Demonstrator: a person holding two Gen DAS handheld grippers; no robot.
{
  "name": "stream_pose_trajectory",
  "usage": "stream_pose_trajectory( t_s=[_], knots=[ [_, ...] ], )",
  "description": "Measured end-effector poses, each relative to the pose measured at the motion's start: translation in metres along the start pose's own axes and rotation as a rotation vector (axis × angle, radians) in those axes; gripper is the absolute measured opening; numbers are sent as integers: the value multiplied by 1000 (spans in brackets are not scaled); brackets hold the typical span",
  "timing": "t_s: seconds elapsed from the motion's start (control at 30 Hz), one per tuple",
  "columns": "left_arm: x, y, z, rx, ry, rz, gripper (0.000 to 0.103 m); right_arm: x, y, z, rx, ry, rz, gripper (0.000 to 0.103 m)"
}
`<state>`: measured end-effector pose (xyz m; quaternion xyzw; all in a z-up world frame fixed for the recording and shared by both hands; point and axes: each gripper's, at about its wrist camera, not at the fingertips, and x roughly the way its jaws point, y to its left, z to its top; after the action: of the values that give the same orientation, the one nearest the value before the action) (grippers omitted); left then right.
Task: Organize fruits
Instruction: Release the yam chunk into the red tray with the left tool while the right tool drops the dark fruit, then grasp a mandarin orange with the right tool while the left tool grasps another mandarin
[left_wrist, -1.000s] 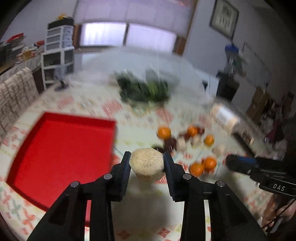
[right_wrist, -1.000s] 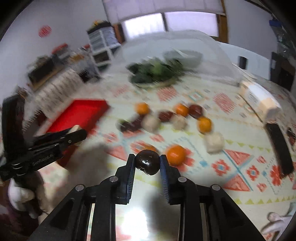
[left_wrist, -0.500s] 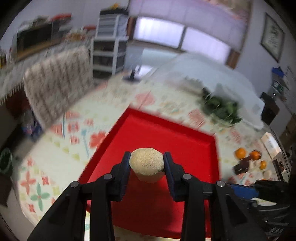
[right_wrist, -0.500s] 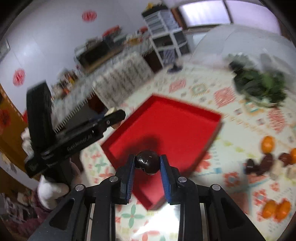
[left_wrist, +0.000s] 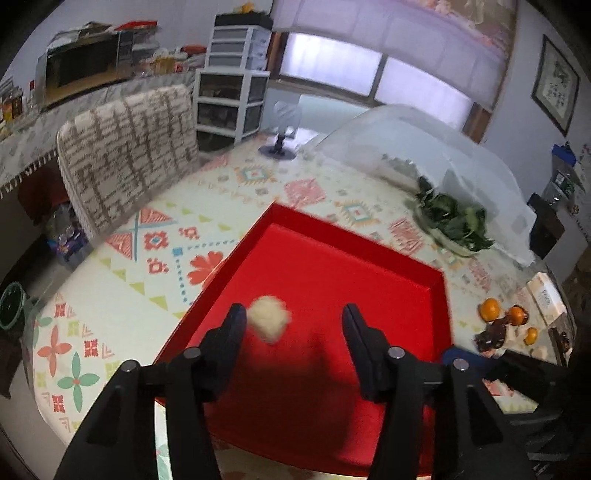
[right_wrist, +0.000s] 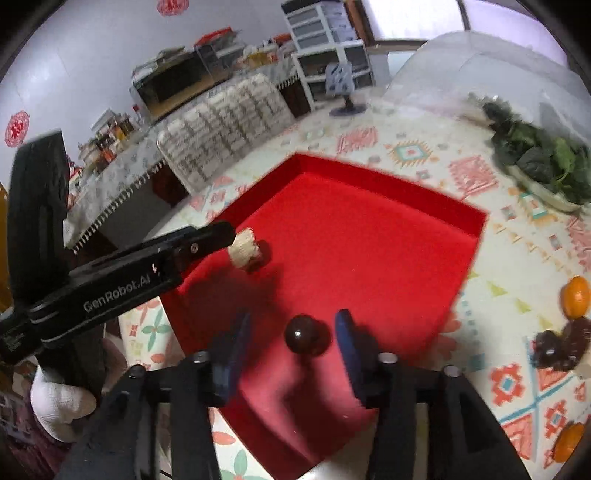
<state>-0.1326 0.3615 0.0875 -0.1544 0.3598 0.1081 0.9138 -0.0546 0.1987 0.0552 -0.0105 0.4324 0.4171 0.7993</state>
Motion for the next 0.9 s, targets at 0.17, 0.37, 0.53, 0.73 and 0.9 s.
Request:
stream_pose_trajectory(
  t_s=[0.17,0.37,0.53,0.73,0.9],
  knots=[
    [-28,-32,2,35,-65,-69,64,-77,-19,-1,-4,-163,-87,63],
    [-41,-96,-6,138,-83,-191,76,-182,-77,-35,71,-378,-338,103],
    [-12,-157,-29,225,23,-279,76,-180,-148,-81,225,-202,-375,94],
    [21,-215,-69,329,140,-362,76,-154,-181,-121,236,-99,-429,70],
    [38,-239,-84,370,194,-377,76,-143,-201,-120,264,-89,-394,64]
  ],
)
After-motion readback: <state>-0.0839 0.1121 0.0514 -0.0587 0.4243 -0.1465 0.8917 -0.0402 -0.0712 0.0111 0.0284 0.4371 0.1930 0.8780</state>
